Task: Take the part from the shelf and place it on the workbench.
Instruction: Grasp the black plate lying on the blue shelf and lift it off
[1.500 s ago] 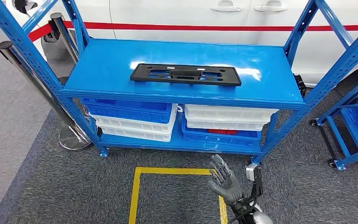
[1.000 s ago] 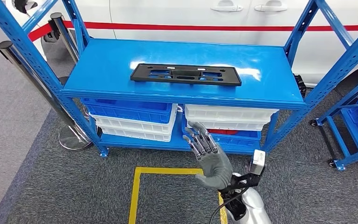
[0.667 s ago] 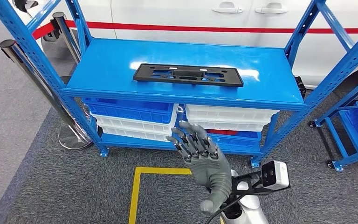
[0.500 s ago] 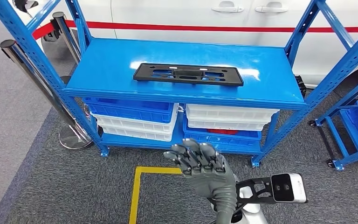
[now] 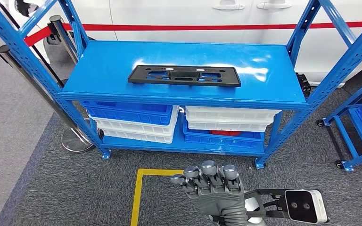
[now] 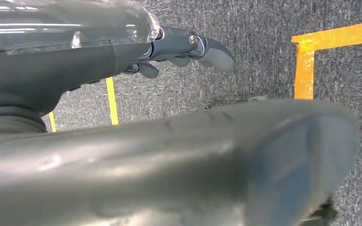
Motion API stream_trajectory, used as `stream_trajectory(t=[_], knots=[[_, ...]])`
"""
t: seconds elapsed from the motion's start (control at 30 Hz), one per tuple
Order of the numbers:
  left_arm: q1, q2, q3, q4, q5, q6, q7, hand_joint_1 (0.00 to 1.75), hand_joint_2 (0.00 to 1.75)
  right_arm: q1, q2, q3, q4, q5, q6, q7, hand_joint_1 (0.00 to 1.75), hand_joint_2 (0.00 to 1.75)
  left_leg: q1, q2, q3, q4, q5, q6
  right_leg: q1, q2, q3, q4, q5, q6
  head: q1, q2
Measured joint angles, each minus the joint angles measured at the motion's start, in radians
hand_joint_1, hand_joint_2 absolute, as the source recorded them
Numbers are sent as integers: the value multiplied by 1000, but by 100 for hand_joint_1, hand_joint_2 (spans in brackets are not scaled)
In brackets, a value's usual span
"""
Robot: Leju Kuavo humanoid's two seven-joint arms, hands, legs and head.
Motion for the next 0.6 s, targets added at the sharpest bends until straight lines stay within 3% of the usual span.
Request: stream_trajectory(t=[0.07,0.13,0.23,0.3,0.4,0.43,0.47,0.5,0.53,0.6], knots=[[0,0,1,0,-2,0,0,0,0,0,0,7,-2,0,-11,-2,0,175,6,2,52,-125,75,-4,-3,1,3,4,-4,6,0,0],[-2,0,1,1,-4,0,0,0,0,-1,0,13,-5,0,-22,-4,0,175,5,2,95,-226,112,3,-2,2,2,8,-6,18,0,0],[-2,-1,1,2,-10,0,0,0,0,-1,0,19,-10,-2,-37,-4,0,175,-2,0,99,-246,115,28,-1,2,-1,5,-2,37,0,0],[-2,-1,1,2,-11,0,0,0,0,-1,0,20,-13,-4,-41,-4,0,175,-2,1,99,-252,121,44,-4,2,-10,28,-20,45,0,0],[-5,-1,1,2,-12,-1,0,0,0,0,-2,21,-17,-7,-42,-4,0,175,-6,2,97,-255,125,60,-2,3,-85,191,-109,46,0,0],[-5,-1,1,2,-12,-1,1,0,0,1,-3,21,-17,-8,-43,-4,0,175,-10,2,96,-255,125,63,0,3,-113,250,-129,44,0,0],[-5,-1,1,2,-12,-2,2,0,0,2,-4,21,-17,-9,-43,-4,0,175,-13,2,96,-254,125,64,1,3,-128,280,-131,42,0,0],[-5,-1,1,2,-12,-2,2,0,0,2,-5,22,-17,-10,-44,-4,0,175,-17,1,97,-254,124,66,4,3,-124,271,-114,36,0,0],[-5,-1,1,2,-12,-3,3,0,0,2,-6,23,-17,-10,-44,-4,0,175,-20,0,99,-253,123,67,7,3,-102,225,-83,29,0,0],[-5,-2,1,2,-12,-6,3,0,0,2,-6,24,-17,-11,-45,-4,0,175,-27,-1,101,-251,121,66,16,2,-37,93,-24,12,0,0]])
